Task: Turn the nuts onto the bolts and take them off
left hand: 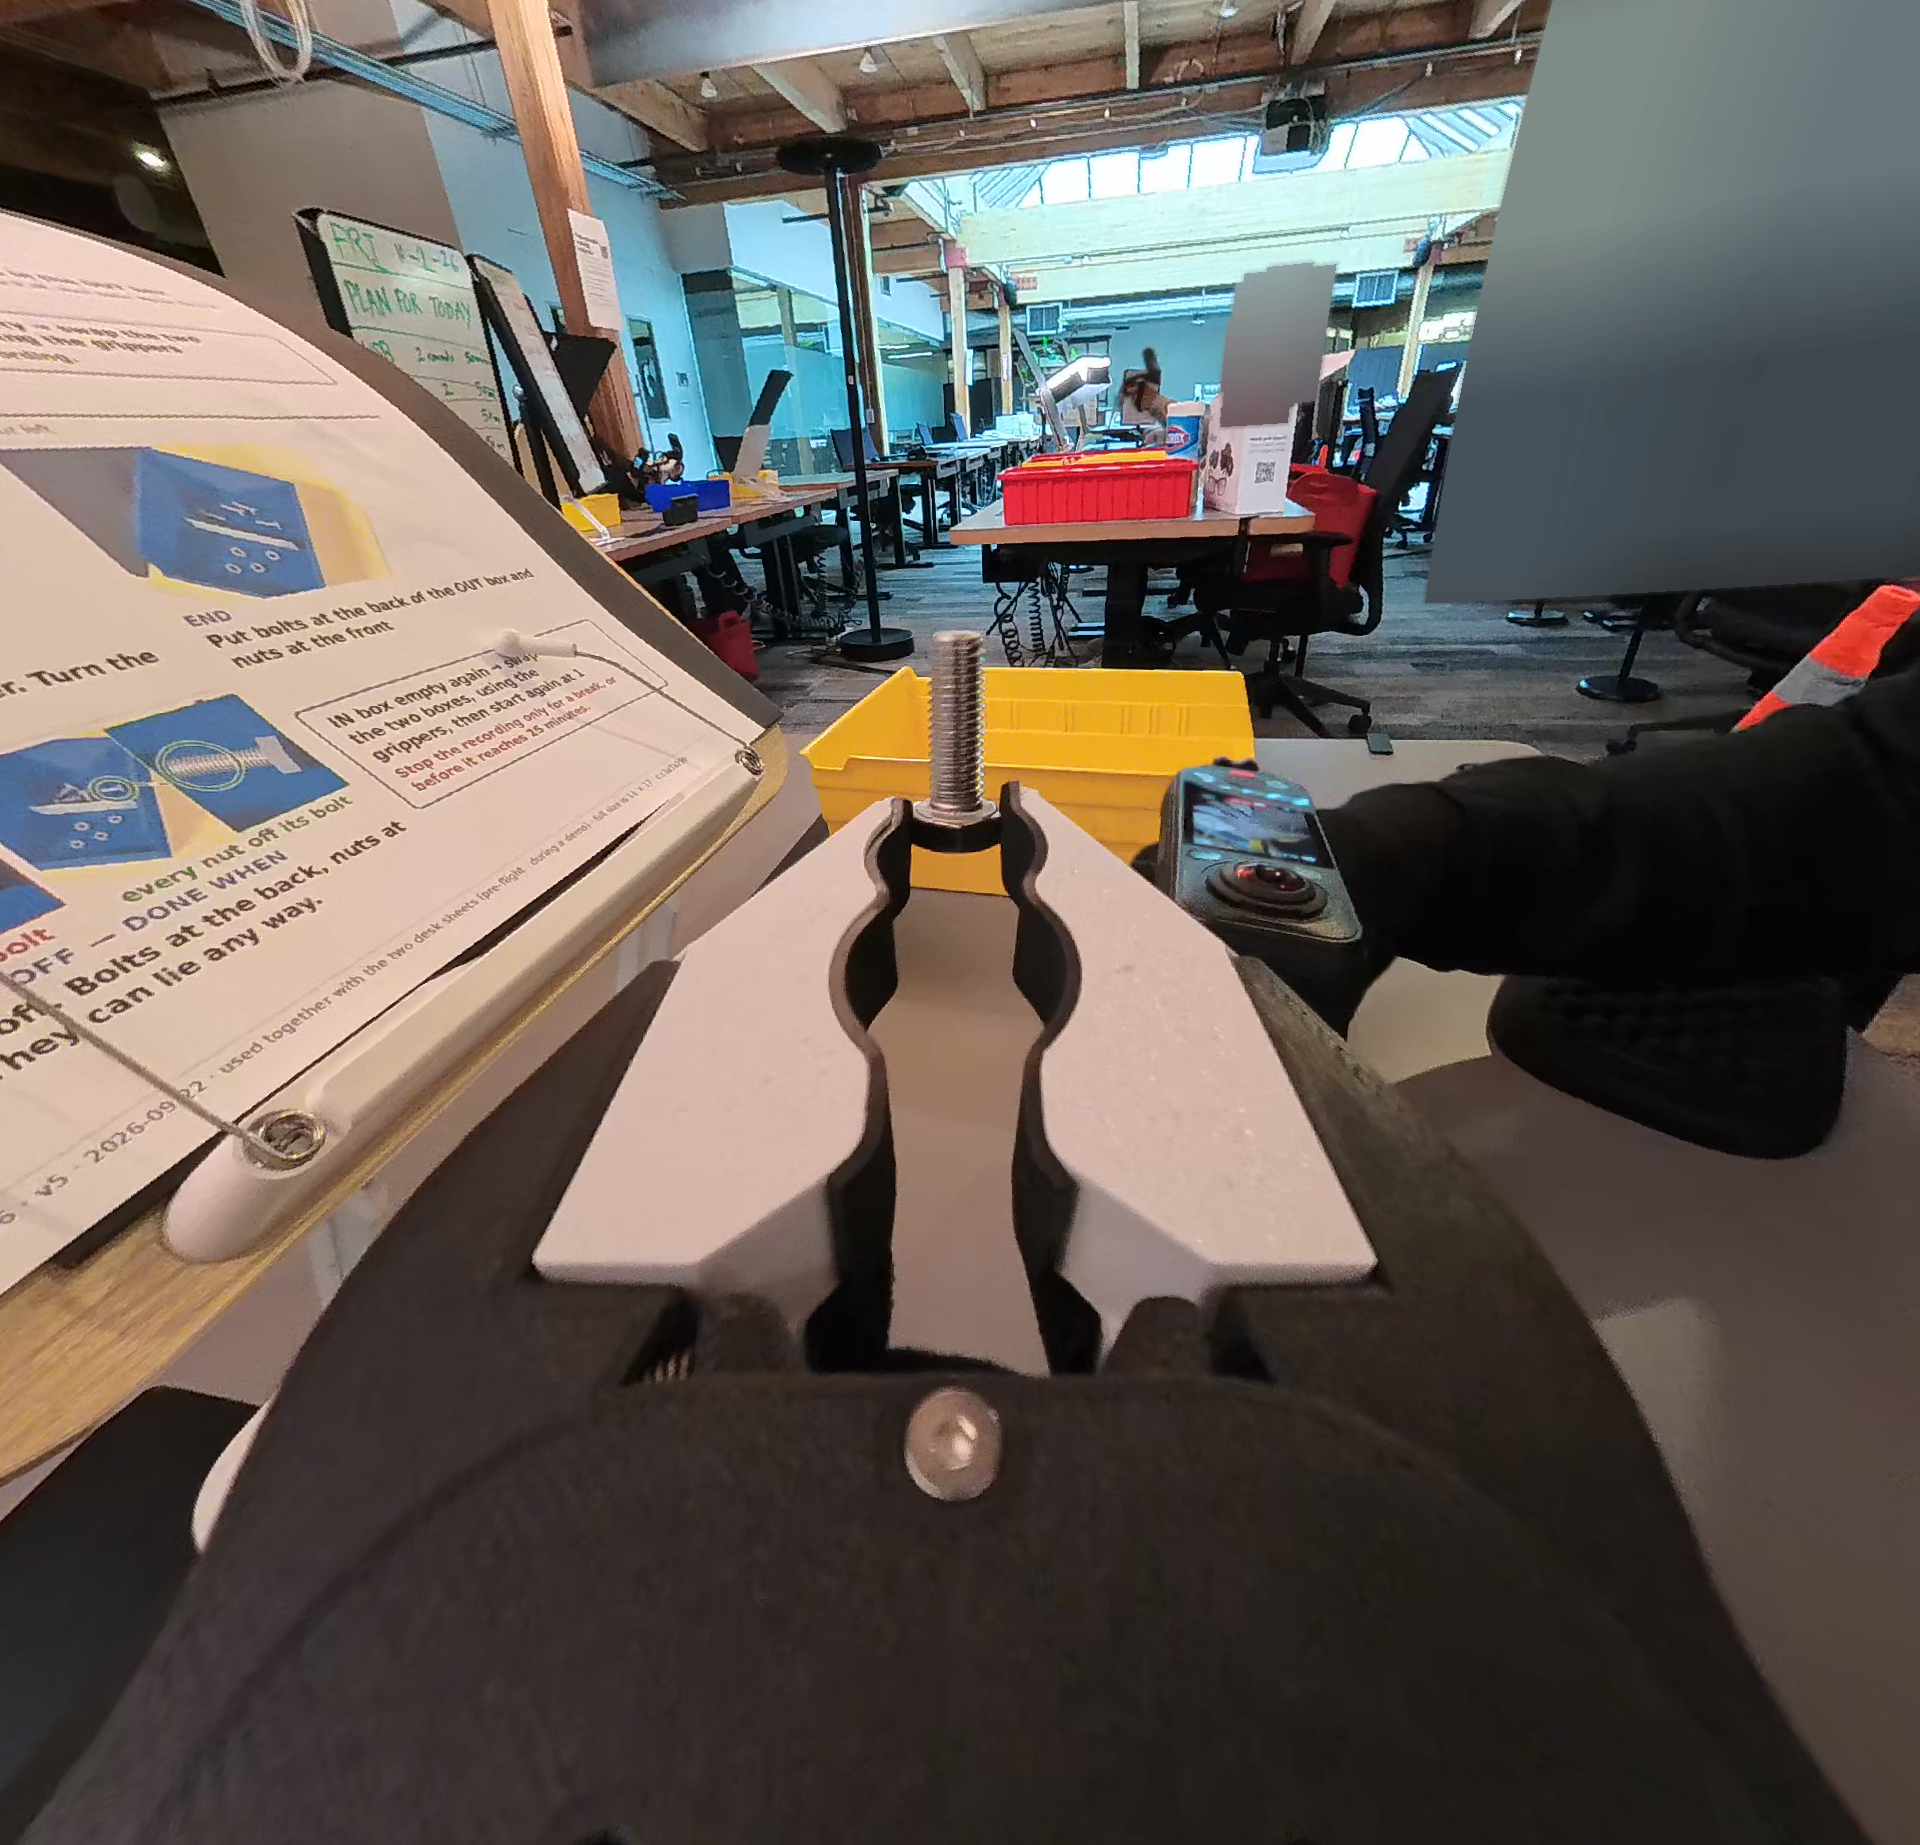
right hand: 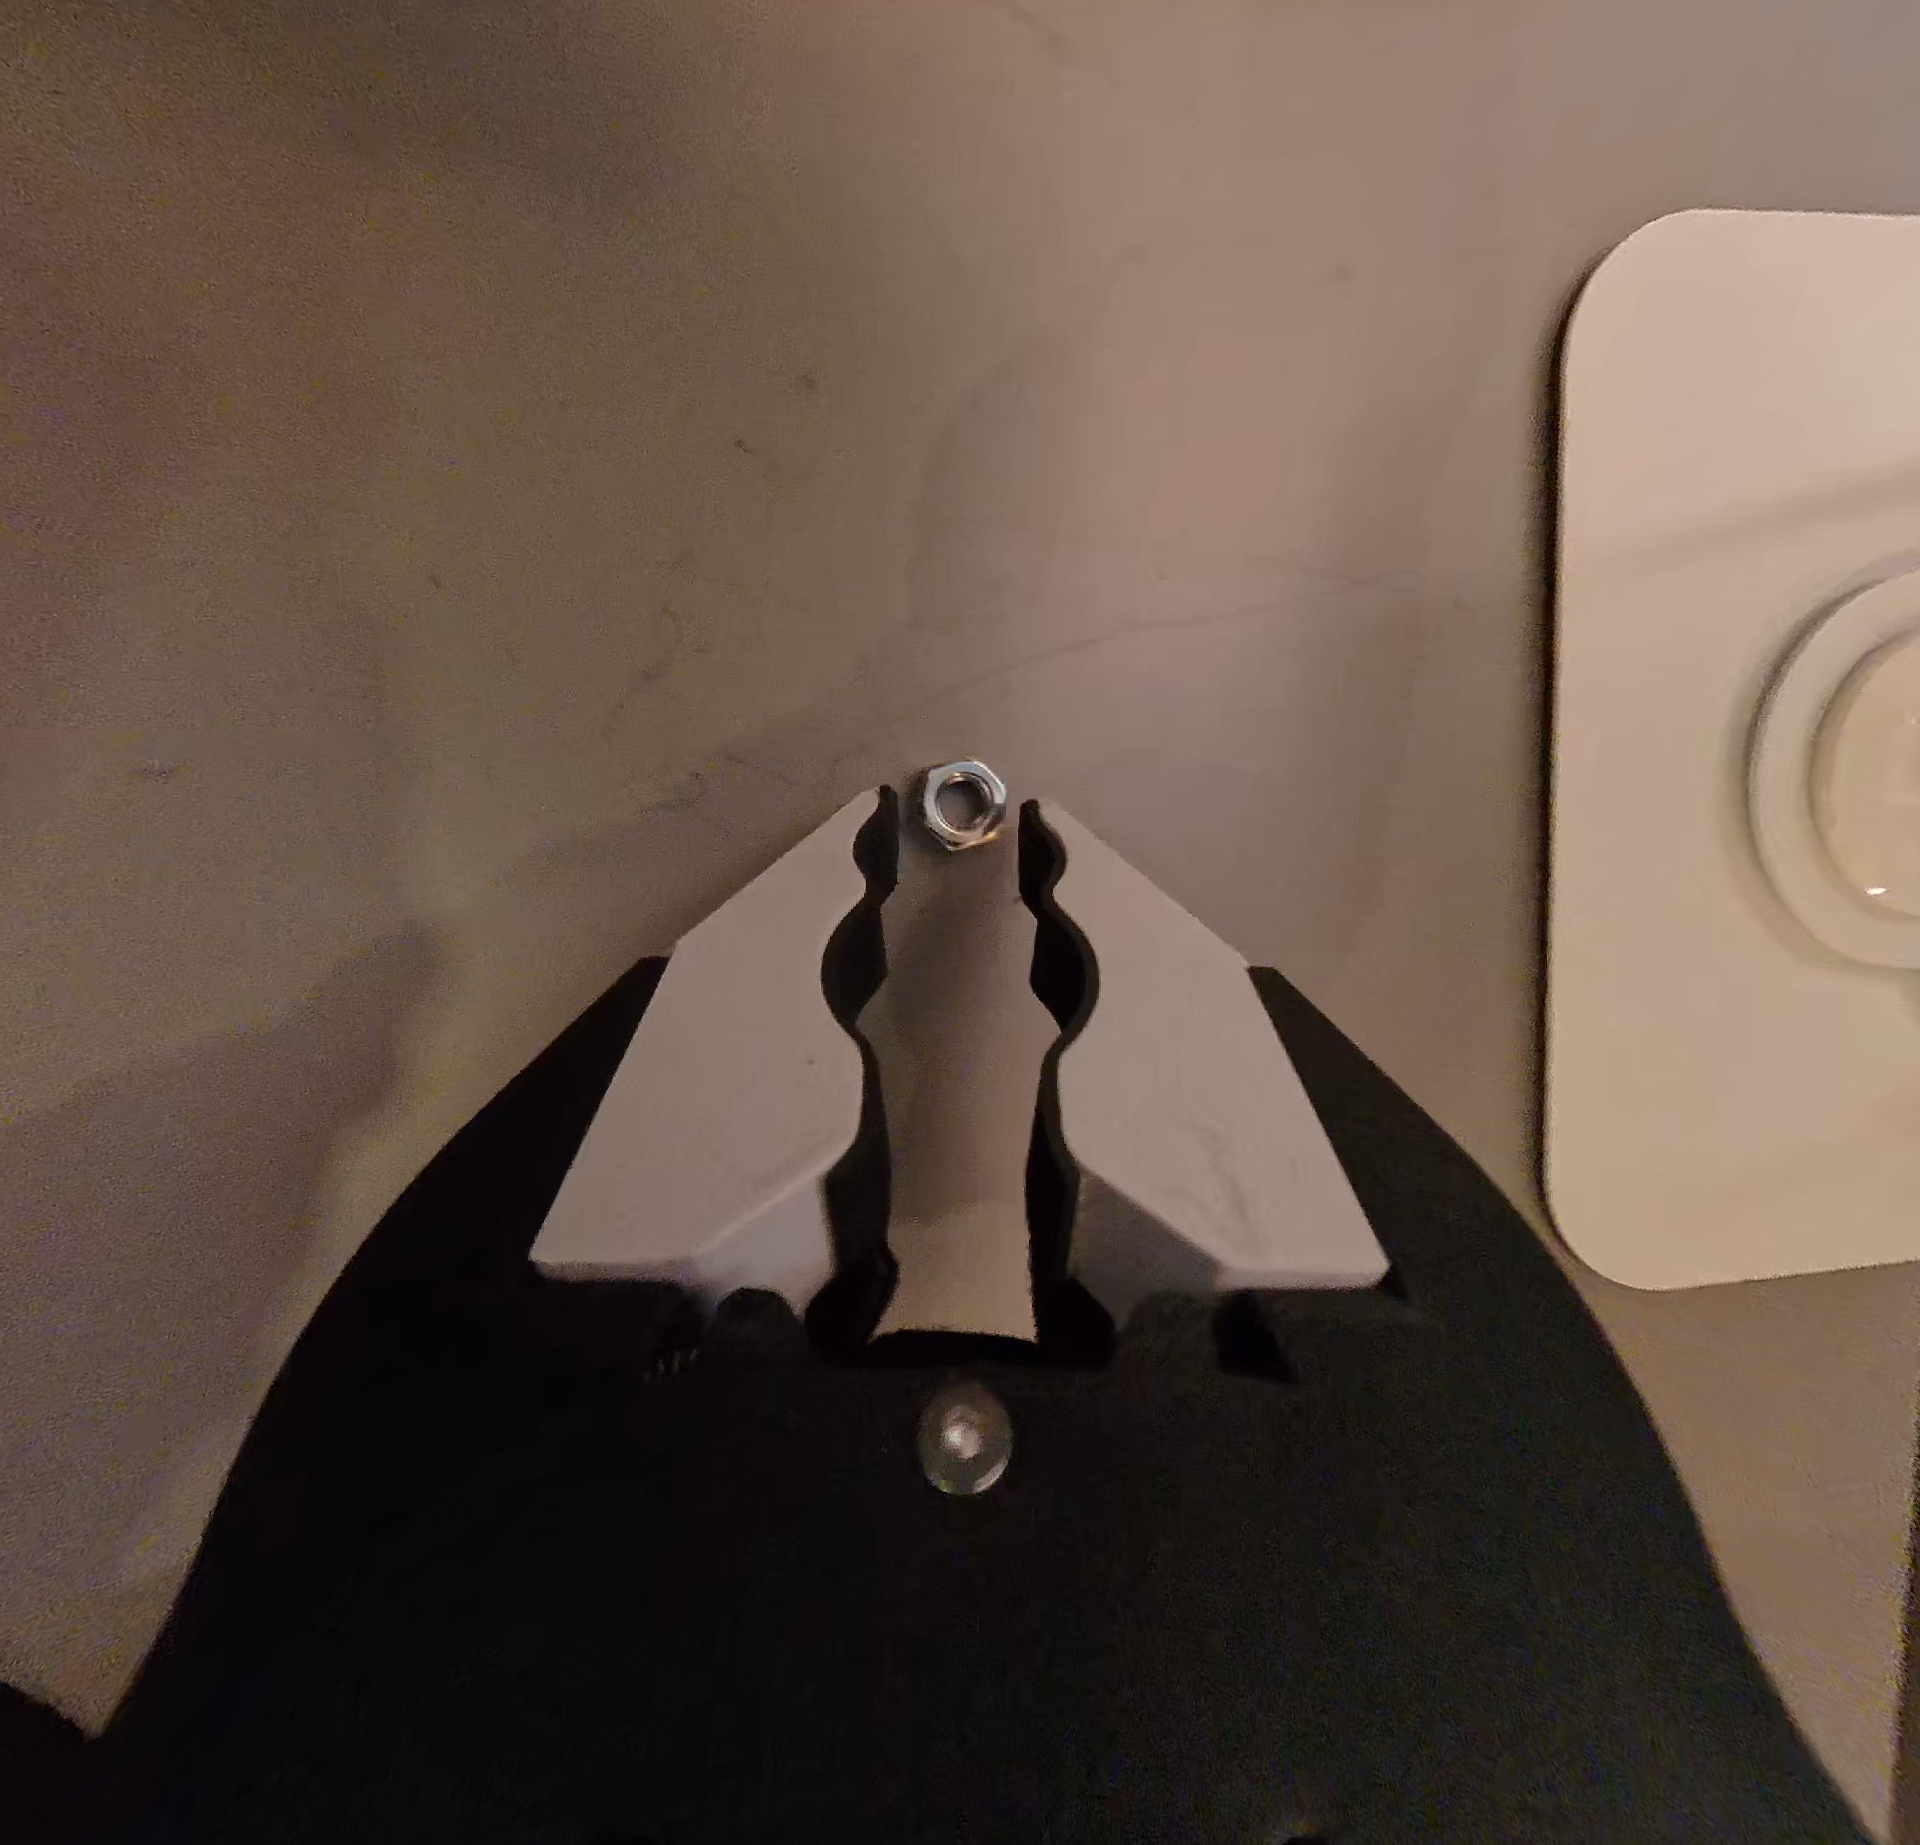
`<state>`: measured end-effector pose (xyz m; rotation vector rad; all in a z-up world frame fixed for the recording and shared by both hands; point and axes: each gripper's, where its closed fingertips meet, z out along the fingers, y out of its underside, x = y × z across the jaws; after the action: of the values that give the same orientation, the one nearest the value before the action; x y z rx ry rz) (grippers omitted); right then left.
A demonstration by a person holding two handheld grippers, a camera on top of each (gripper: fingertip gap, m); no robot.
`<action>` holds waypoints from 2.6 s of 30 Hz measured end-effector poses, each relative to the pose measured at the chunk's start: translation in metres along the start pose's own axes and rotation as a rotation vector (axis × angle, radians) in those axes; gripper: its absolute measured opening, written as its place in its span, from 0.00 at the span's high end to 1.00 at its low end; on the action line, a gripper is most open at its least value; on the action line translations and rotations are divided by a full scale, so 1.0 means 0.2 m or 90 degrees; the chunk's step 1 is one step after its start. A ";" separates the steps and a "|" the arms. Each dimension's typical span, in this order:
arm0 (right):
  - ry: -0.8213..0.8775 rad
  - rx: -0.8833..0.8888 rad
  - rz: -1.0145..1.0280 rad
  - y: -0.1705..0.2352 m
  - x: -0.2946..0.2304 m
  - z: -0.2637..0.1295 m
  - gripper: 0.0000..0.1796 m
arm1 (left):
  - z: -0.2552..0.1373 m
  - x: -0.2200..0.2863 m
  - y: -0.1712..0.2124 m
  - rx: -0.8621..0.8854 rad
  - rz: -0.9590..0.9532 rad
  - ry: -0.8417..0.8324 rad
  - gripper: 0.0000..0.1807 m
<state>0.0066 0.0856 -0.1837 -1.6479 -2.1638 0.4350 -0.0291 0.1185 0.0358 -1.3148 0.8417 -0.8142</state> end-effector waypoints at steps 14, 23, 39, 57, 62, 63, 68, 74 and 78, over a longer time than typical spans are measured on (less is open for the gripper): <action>0.015 0.121 0.044 -0.08 0.05 -0.37 0.92 | 0.06 0.02 0.07 -0.011 -0.012 0.017 0.92; 0.084 0.197 -0.060 -0.31 0.17 -1.03 0.92 | 0.16 0.11 0.17 -0.018 -0.047 0.069 0.92; 0.012 0.138 -0.151 -0.36 0.22 -0.94 0.92 | 0.23 0.19 0.26 -0.057 -0.028 0.097 0.92; -0.094 0.118 -0.268 -0.40 0.19 -0.92 0.92 | 0.23 0.20 0.22 -0.016 -0.049 0.118 0.92; -0.108 0.113 -0.271 -0.40 0.19 -0.92 0.92 | 0.23 0.20 0.22 -0.015 -0.037 0.104 0.92; -0.107 0.108 -0.265 -0.39 0.19 -0.92 0.92 | 0.23 0.20 0.22 -0.017 -0.037 0.102 0.92; -0.095 0.086 -0.223 -0.37 0.21 -0.91 0.92 | 0.25 0.18 0.24 -0.028 -0.026 0.084 0.92; -0.071 0.073 -0.163 -0.35 0.23 -0.89 0.92 | 0.26 0.16 0.27 -0.041 -0.010 0.056 0.92; -0.055 0.066 -0.116 -0.35 0.24 -0.89 0.92 | 0.27 0.15 0.27 -0.041 -0.006 0.038 0.92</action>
<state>0.0219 0.1168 0.0103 -1.3872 -2.2872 0.5625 0.0341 0.1225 -0.0167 -1.3576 0.9164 -0.8421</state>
